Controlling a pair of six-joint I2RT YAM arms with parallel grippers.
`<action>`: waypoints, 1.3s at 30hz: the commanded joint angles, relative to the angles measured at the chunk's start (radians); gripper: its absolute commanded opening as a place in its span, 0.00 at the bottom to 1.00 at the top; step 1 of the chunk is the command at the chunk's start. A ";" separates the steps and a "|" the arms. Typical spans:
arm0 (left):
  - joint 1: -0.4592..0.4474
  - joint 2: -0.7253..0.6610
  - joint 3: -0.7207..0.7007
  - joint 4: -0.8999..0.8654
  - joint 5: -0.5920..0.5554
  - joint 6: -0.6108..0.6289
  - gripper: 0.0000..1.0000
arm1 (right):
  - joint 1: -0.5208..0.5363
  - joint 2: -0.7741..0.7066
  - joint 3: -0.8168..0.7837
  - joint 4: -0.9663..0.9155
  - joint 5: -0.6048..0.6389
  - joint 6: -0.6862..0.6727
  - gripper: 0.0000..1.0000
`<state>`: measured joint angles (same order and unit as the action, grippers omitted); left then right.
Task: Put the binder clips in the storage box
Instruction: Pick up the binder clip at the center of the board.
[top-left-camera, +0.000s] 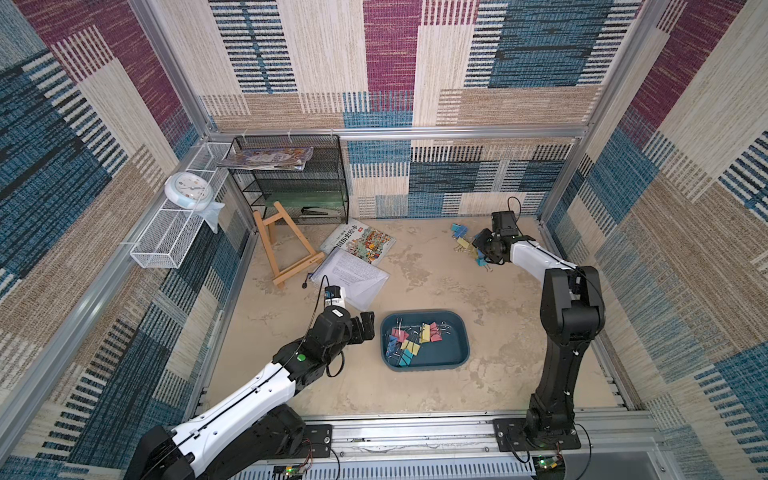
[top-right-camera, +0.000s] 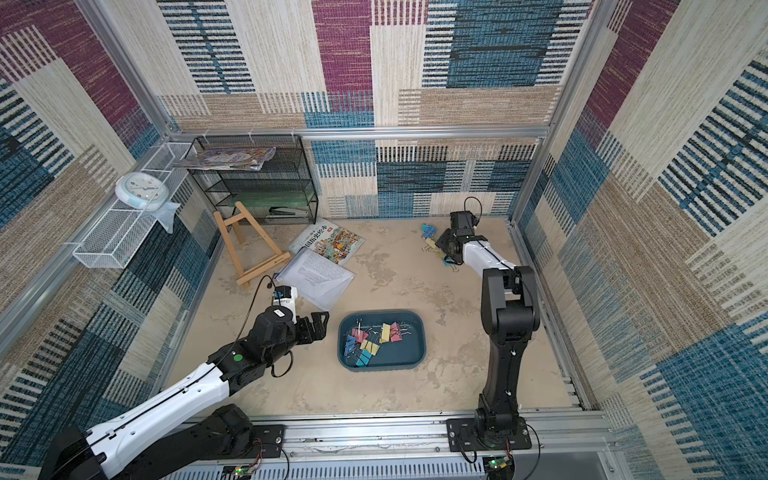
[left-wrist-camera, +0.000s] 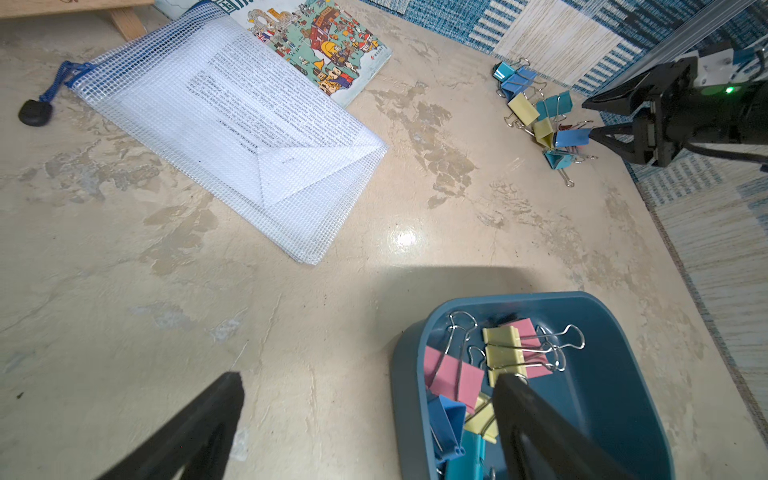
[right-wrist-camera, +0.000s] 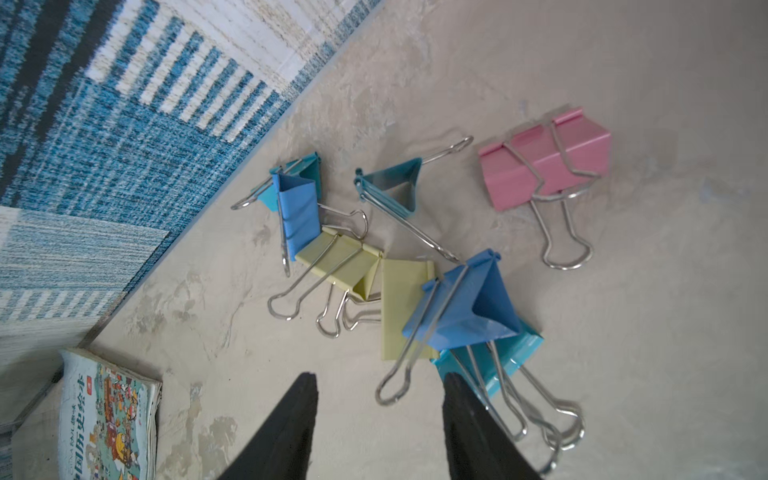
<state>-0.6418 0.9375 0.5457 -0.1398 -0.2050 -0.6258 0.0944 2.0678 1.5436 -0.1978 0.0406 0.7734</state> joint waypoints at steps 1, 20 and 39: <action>0.005 0.015 0.017 0.002 -0.005 0.024 0.98 | -0.002 0.022 0.022 -0.002 0.010 0.026 0.42; 0.011 0.002 0.013 0.000 0.020 0.010 0.98 | 0.004 -0.302 -0.209 0.061 -0.088 -0.111 0.00; 0.013 -0.046 -0.001 -0.018 -0.002 -0.007 0.98 | 0.246 -0.959 -0.528 -0.369 -0.489 -0.282 0.00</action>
<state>-0.6308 0.8978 0.5499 -0.1570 -0.2020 -0.6231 0.3023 1.1175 1.0256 -0.4496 -0.3729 0.5060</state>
